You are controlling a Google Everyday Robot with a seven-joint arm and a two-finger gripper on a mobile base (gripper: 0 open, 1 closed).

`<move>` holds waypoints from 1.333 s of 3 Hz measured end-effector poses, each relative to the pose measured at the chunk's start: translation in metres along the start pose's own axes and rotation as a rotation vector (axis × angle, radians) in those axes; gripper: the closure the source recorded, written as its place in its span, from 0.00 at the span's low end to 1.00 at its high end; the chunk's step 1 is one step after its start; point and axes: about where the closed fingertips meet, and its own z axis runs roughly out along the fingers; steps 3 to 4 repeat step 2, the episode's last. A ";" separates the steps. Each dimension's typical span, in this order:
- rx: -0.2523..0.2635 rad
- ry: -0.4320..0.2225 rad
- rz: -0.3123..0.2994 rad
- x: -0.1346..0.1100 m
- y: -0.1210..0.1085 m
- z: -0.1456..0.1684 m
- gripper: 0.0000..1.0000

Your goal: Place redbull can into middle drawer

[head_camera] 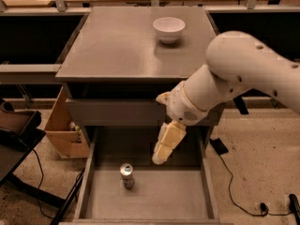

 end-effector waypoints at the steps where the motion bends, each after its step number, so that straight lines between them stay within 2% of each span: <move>1: -0.040 0.116 0.033 0.002 0.014 -0.031 0.00; 2: -0.010 0.204 0.066 0.017 0.027 -0.056 0.00; 4: -0.010 0.204 0.066 0.017 0.027 -0.056 0.00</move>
Offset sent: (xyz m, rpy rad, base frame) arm -0.0495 -0.0822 0.0465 -0.3053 0.0521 -0.1340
